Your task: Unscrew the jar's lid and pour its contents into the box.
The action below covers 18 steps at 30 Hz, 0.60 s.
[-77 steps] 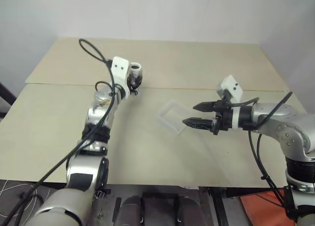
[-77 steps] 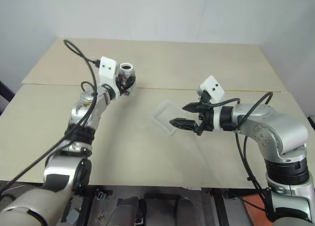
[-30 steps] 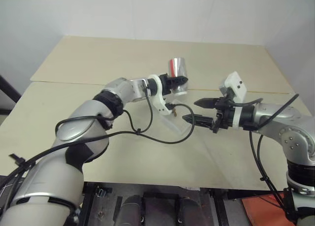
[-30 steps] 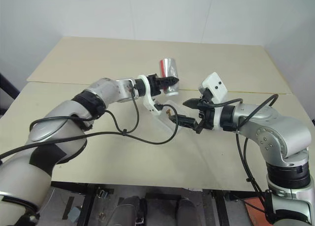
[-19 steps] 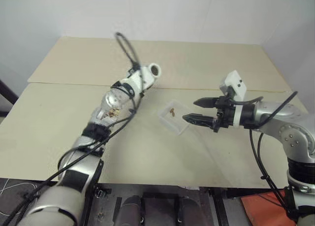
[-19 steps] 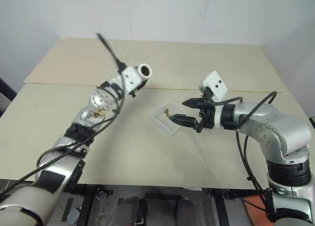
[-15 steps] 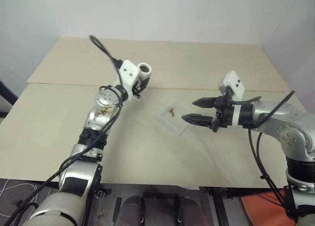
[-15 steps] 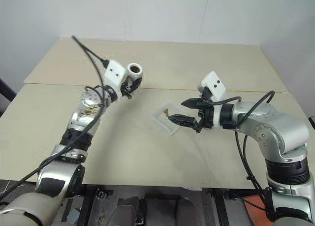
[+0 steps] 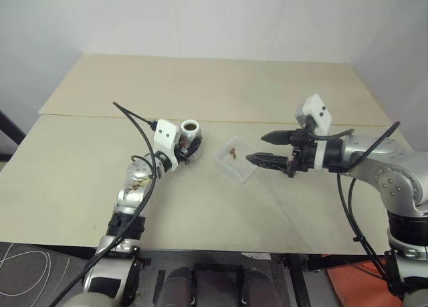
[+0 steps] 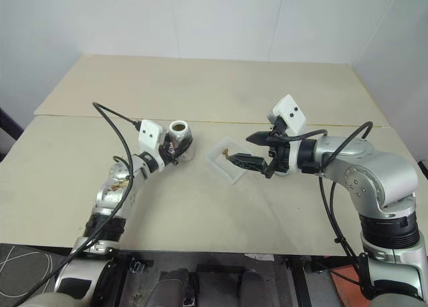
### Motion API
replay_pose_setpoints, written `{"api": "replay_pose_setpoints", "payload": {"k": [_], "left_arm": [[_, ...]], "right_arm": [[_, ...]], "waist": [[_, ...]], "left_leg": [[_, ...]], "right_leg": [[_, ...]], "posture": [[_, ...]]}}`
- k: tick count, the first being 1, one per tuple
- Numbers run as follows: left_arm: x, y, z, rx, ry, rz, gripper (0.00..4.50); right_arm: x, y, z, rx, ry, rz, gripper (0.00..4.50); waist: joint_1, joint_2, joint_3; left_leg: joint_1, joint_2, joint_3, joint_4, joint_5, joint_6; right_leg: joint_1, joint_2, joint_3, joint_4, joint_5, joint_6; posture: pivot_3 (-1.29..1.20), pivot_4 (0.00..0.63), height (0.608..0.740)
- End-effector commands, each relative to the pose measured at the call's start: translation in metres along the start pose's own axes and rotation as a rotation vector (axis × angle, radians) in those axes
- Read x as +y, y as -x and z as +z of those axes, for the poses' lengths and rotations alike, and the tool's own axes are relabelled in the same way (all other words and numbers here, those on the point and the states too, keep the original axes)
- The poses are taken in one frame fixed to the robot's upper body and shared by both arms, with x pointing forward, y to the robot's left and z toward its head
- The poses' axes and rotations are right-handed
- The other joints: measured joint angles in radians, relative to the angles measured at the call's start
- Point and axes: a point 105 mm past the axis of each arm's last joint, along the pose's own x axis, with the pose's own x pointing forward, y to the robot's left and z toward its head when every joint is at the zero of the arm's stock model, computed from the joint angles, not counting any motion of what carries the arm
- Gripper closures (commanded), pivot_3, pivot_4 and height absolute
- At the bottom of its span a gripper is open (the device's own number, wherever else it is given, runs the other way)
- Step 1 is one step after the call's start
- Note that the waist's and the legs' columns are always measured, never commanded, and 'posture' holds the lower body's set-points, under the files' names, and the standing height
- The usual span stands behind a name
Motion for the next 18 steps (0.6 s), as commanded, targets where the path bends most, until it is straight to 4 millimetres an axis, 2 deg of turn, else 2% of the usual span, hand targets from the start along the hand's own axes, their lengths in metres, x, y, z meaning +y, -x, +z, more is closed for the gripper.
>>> {"api": "replay_pose_setpoints", "payload": {"k": [1,4,6,10,14,18], "left_arm": [[-0.002,0.004,0.011,-0.042,-0.05,-0.005,0.94],[0.002,0.016,0.009,-0.032,-0.054,0.012,0.01],[0.005,0.027,0.012,-0.031,-0.073,0.007,0.01],[0.015,0.067,0.028,-0.004,-0.132,-0.065,0.01],[0.015,0.132,0.049,0.034,-0.241,-0.296,0.01],[0.027,0.175,0.075,-0.024,-0.247,-0.382,0.01]], "right_arm": [[0.004,0.004,0.011,-0.024,0.057,-0.001,0.0],[0.002,0.006,0.012,-0.024,0.057,-0.007,0.0],[0.001,0.006,0.012,-0.023,0.057,-0.008,0.0],[0.002,0.009,0.008,-0.014,0.053,-0.01,0.0],[0.0,0.015,0.002,-0.002,0.043,-0.022,0.0],[0.002,0.022,0.002,-0.009,0.062,-0.015,0.0]], "waist": [[0.0,0.0,0.0],[0.0,0.0,0.0],[-0.001,0.0,0.0],[-0.01,0.0,0.0],[-0.021,0.001,0.0],[-0.017,0.001,0.0]], "left_leg": [[0.0,0.0,0.0,0.0,0.0,0.0],[0.001,0.0,0.0,0.0,0.0,0.0],[0.002,0.001,0.0,0.0,0.0,-0.001],[0.002,0.001,0.0,0.0,0.0,-0.001],[0.002,0.002,0.0,-0.002,0.0,-0.001],[0.003,0.002,0.0,-0.003,0.0,-0.001]], "right_leg": [[0.0,0.0,0.0,0.0,0.0,0.0],[0.0,0.0,0.001,0.0,0.0,0.0],[0.0,0.0,0.001,0.0,0.0,0.0],[-0.001,0.0,0.002,0.0,0.0,-0.001],[-0.001,-0.001,0.002,0.0,0.0,-0.001],[-0.001,-0.003,0.001,-0.001,-0.001,-0.002]], "posture": [[0.0,0.15,0.74],[0.0,0.15,0.74],[0.0,0.15,0.74],[0.0,0.15,0.74],[0.0,0.15,0.74],[0.0,0.15,0.74]]}}
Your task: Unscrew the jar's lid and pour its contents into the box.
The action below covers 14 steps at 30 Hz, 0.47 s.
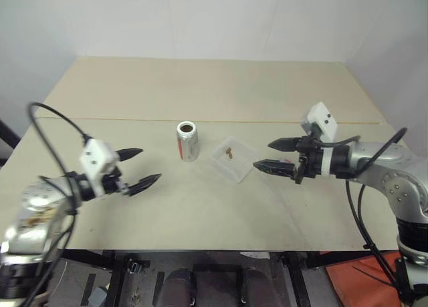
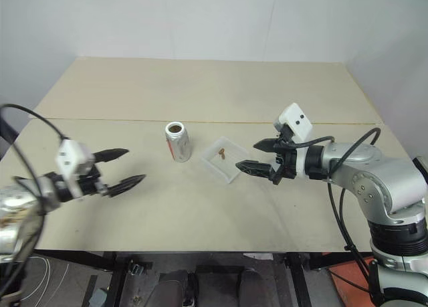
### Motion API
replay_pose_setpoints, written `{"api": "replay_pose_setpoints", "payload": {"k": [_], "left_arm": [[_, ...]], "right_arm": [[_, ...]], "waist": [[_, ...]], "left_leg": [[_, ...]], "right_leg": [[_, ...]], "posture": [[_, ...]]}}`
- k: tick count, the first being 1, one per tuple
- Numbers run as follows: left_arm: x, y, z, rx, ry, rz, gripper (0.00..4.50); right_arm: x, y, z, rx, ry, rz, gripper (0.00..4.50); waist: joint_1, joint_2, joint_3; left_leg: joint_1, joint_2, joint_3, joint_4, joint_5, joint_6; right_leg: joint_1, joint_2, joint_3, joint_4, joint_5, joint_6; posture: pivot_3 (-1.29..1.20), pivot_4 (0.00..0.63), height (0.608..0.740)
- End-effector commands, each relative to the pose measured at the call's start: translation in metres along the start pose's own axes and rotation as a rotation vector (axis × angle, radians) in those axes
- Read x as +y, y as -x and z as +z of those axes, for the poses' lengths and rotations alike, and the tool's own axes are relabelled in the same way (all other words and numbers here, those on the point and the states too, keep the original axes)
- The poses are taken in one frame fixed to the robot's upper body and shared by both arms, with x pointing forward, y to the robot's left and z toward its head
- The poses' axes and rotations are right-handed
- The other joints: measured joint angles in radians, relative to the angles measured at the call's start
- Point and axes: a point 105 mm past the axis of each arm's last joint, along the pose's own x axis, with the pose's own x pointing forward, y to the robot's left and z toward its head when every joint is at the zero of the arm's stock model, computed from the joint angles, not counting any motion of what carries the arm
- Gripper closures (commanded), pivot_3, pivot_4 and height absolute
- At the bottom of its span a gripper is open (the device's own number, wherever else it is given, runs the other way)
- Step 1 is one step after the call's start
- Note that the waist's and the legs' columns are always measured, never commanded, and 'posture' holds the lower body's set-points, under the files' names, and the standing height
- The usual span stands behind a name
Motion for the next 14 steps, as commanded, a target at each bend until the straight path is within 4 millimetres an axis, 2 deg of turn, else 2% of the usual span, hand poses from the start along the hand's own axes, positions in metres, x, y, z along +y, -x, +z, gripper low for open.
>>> {"api": "replay_pose_setpoints", "payload": {"k": [1,6,9,14], "left_arm": [[0.0,0.027,0.033,-0.127,-0.054,-0.058,0.01],[0.01,0.043,0.045,-0.101,-0.067,-0.007,0.01],[0.003,0.048,0.052,-0.099,-0.044,0.008,0.01],[-0.008,0.05,0.048,-0.064,-0.021,0.047,0.01]], "right_arm": [[0.005,0.012,0.018,-0.068,0.085,0.001,0.0],[0.011,0.015,0.024,-0.13,0.143,0.048,0.0],[0.01,0.012,0.024,-0.172,0.171,0.067,0.0],[0.014,0.006,0.025,-0.197,0.179,0.096,0.0]], "waist": [[0.007,0.0,0.0],[0.012,0.0,0.0],[0.009,0.0,0.0],[0.005,0.0,0.0]], "left_leg": [[0.001,0.0,0.0,0.0,0.0,0.0],[0.002,0.0,0.0,0.0,0.0,0.0],[0.002,0.0,0.001,0.0,0.0,0.0],[0.002,0.0,0.001,-0.002,0.0,0.0]], "right_leg": [[0.001,0.0,-0.001,0.0,0.0,0.0],[0.002,0.001,-0.001,0.0,0.0,0.0],[0.002,0.001,0.0,-0.001,0.0,0.0],[0.001,0.001,0.001,0.0,0.0,0.0]], "posture": [[0.0,0.15,0.74],[0.0,0.15,0.74],[0.0,0.15,0.74],[0.0,0.15,0.74]]}}
